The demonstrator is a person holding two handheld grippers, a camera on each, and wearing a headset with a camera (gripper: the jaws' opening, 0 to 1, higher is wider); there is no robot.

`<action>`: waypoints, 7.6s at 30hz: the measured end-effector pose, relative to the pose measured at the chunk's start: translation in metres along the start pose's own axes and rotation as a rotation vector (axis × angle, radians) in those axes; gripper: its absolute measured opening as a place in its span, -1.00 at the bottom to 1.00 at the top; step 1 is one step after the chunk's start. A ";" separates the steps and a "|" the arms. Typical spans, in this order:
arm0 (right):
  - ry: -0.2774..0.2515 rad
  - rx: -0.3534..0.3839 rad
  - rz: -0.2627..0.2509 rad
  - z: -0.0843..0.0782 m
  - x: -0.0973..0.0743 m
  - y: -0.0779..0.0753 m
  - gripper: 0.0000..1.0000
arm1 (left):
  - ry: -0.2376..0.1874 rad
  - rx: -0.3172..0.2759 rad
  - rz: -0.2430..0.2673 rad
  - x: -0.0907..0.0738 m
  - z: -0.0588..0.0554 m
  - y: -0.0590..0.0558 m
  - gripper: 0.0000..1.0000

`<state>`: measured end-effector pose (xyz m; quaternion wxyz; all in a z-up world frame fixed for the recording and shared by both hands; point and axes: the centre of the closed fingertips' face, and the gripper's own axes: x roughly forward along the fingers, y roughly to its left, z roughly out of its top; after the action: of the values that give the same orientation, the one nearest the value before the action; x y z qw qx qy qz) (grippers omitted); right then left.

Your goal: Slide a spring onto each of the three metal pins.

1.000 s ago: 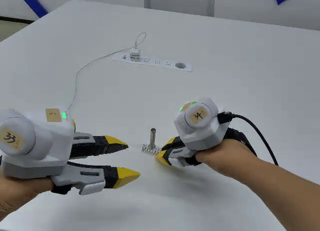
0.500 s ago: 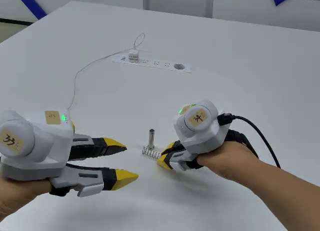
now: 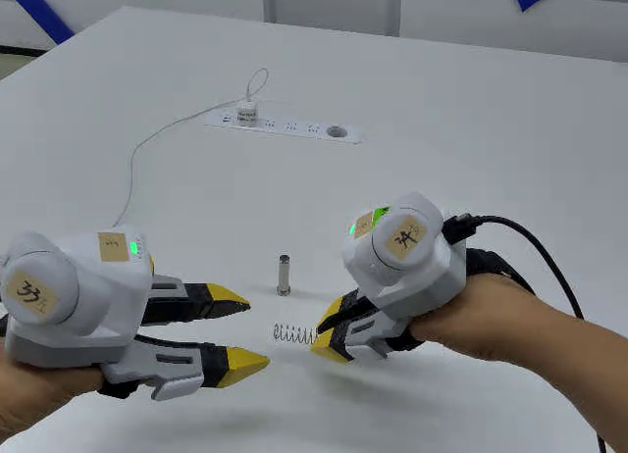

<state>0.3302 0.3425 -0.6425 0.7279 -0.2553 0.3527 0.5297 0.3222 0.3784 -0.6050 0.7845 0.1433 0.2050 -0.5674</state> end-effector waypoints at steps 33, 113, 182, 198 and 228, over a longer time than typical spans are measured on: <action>0.007 -0.144 0.108 0.037 -0.021 0.034 -0.78 | 0.041 0.096 -0.080 0.007 -0.006 -0.017 -0.74; -0.224 -0.060 -0.065 0.093 -0.047 -0.013 -0.77 | -0.081 -0.052 0.030 -0.011 0.010 0.008 -0.34; -0.163 0.122 -0.164 0.063 0.016 -0.083 -0.76 | -0.065 -0.083 0.057 -0.017 -0.001 0.015 -0.26; -0.106 0.102 -0.179 0.048 0.033 -0.082 -0.76 | -0.065 -0.090 0.061 -0.018 -0.002 0.015 -0.26; -0.133 0.092 -0.227 0.036 0.004 -0.073 -0.59 | -0.072 -0.088 0.062 -0.016 0.003 0.013 -0.22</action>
<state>0.4092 0.3488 -0.6237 0.8158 -0.2241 0.2966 0.4430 0.3303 0.3945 -0.5946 0.8142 0.0944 0.1967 -0.5380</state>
